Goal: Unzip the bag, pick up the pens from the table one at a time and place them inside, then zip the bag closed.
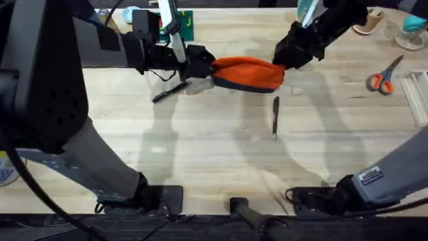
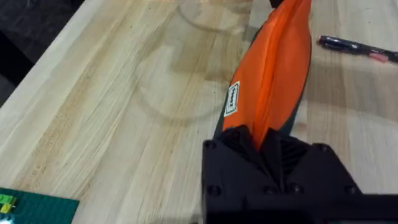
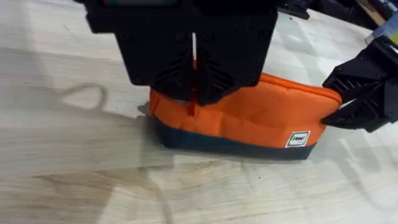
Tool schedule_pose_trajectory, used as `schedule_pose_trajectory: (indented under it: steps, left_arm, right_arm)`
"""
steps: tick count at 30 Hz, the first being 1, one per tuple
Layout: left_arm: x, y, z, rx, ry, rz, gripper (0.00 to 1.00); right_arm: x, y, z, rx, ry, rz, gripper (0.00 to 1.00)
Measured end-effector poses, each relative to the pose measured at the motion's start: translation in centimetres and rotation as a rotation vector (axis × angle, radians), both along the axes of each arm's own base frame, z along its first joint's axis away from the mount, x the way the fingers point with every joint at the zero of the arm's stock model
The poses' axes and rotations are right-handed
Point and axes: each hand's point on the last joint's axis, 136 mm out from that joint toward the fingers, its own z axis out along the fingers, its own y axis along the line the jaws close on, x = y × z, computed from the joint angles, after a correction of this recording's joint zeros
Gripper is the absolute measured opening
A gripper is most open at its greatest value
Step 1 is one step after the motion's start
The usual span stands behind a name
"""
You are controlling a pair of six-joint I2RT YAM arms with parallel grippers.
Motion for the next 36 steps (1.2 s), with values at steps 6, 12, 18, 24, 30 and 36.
schedule_pose_trajectory:
  steps: [6, 12, 18, 24, 30, 36]
  left_arm:
    - [0.0, 0.0, 0.0, 0.0, 0.0, 0.0, 0.041]
    - [0.0, 0.0, 0.0, 0.0, -0.001, 0.0, 0.041]
    - [0.0, 0.0, 0.0, 0.0, -0.001, 0.0, 0.041]
    - [0.0, 0.0, 0.0, 0.001, -0.001, 0.0, 0.041]
    - [0.0, 0.0, 0.0, 0.001, -0.001, 0.001, 0.041]
    - [0.0, 0.0, 0.0, 0.001, -0.001, 0.001, 0.041]
  right_arm:
    - [0.0, 0.0, 0.0, 0.0, 0.0, 0.0, 0.035]
    - [0.1, 0.0, 0.0, 0.0, -0.005, 0.0, 0.035]
    - [0.4, -0.3, 0.0, -0.017, -0.019, -0.003, 0.033]
    - [1.2, -0.4, 1.4, -0.027, -0.071, 0.012, 0.033]
    - [2.2, -0.3, 3.7, -0.025, -0.139, 0.017, 0.033]
    - [2.8, -0.3, 4.7, -0.022, -0.171, 0.016, 0.033]
